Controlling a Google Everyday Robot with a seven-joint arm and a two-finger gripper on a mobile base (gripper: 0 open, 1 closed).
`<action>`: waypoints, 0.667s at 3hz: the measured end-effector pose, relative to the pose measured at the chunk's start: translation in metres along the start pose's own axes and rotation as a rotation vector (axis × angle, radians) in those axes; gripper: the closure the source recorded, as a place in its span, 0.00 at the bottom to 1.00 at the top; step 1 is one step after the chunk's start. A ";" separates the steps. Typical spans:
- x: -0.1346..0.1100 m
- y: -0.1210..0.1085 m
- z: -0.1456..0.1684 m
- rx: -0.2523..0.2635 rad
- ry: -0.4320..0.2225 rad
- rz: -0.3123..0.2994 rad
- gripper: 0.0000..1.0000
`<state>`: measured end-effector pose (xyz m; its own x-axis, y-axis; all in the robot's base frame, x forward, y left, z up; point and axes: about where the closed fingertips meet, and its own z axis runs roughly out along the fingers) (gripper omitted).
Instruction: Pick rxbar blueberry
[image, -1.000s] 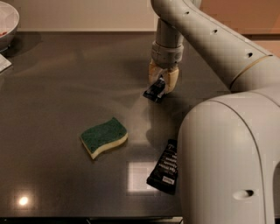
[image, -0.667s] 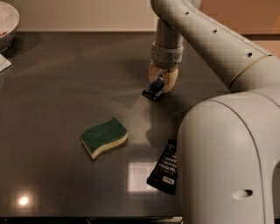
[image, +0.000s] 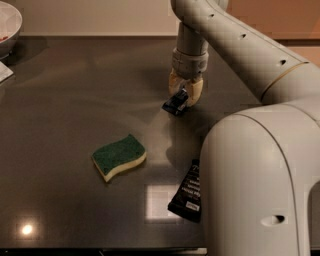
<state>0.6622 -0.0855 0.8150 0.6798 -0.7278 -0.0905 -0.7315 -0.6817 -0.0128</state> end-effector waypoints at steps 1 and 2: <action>0.001 0.001 -0.001 -0.001 0.001 0.003 0.53; 0.002 0.002 -0.002 -0.002 0.002 0.006 0.54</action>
Offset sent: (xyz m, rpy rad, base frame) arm -0.0637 -0.0192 0.1672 0.0863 -0.0220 -0.0233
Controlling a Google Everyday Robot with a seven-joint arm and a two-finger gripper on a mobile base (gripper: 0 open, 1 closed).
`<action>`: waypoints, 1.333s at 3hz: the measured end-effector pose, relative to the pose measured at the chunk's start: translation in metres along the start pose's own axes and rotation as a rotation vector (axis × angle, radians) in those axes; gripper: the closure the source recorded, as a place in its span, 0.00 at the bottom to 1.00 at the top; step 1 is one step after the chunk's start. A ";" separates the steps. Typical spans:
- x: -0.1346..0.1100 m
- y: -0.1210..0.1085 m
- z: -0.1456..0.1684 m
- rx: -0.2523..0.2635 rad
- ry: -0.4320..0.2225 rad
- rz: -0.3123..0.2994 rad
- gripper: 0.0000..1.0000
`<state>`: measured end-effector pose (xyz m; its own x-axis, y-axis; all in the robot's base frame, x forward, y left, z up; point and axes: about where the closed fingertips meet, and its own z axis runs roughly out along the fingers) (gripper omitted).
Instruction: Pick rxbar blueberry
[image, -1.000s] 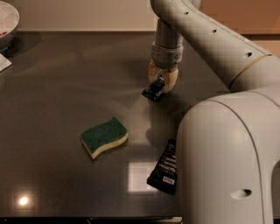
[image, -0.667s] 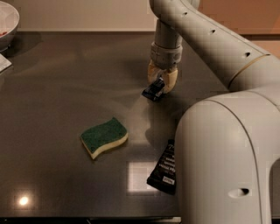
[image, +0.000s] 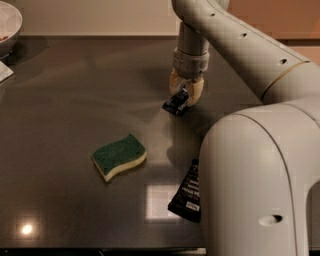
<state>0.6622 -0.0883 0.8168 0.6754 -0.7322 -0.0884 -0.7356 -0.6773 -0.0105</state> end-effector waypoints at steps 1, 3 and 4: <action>0.001 0.001 -0.001 -0.001 0.001 0.003 0.54; 0.002 0.002 -0.003 -0.002 0.002 0.008 0.55; 0.003 0.003 -0.004 -0.002 0.003 0.010 0.56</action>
Offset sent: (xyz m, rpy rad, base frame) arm -0.0692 -0.0222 0.1970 0.1172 -0.0886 -0.0194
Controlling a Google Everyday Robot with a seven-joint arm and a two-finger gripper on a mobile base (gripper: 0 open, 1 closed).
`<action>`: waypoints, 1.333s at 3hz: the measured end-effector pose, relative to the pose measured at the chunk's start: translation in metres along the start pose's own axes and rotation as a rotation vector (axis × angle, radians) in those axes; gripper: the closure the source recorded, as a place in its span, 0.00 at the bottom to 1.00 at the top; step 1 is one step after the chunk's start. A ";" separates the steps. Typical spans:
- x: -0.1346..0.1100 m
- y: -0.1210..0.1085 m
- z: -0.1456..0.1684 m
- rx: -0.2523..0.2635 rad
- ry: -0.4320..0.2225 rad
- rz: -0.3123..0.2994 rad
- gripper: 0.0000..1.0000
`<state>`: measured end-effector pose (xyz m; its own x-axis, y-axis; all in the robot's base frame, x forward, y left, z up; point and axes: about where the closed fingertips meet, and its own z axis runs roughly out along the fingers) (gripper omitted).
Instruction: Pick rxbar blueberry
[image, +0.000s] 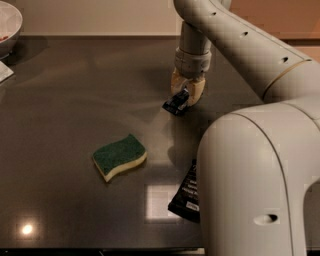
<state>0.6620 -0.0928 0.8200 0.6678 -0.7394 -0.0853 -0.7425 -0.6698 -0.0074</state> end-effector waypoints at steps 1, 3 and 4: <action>0.001 0.001 -0.001 -0.001 0.001 0.002 0.57; 0.002 0.002 -0.002 -0.001 0.002 0.006 0.58; 0.002 0.003 -0.003 -0.001 0.002 0.008 0.59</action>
Offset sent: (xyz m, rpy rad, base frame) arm -0.0832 -0.0199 0.2106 0.1712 -0.1132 0.0005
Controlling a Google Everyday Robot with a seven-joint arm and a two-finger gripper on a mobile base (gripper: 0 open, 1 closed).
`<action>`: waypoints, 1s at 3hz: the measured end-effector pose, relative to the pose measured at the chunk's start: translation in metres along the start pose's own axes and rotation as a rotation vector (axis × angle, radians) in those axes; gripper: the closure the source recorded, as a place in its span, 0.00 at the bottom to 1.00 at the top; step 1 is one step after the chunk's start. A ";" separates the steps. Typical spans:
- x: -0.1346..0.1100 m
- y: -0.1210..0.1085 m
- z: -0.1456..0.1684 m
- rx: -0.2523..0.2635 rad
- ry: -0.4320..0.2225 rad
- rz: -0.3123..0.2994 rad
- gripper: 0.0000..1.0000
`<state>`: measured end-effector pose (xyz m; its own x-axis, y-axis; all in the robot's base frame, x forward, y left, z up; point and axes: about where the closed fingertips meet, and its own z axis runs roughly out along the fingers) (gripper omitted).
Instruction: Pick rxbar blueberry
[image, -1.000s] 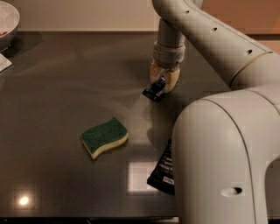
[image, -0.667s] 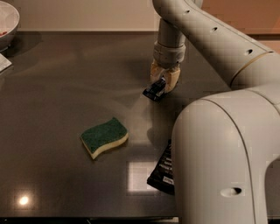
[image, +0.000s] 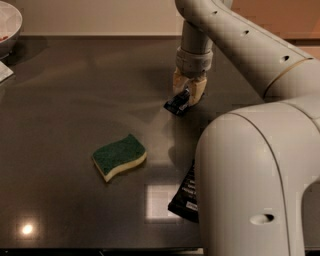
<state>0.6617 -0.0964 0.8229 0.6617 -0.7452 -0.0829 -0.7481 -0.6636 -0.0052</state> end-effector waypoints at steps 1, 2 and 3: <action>0.001 0.001 -0.001 0.000 0.001 0.002 0.59; 0.001 0.001 -0.002 0.000 0.001 0.003 0.67; -0.011 0.013 -0.045 0.117 -0.022 0.018 0.90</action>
Offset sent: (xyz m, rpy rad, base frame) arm -0.0984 -0.0248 0.2546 0.2557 -0.2520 -0.0405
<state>0.6469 -0.1003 0.8688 0.6481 -0.7541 -0.1063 -0.7613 -0.6374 -0.1193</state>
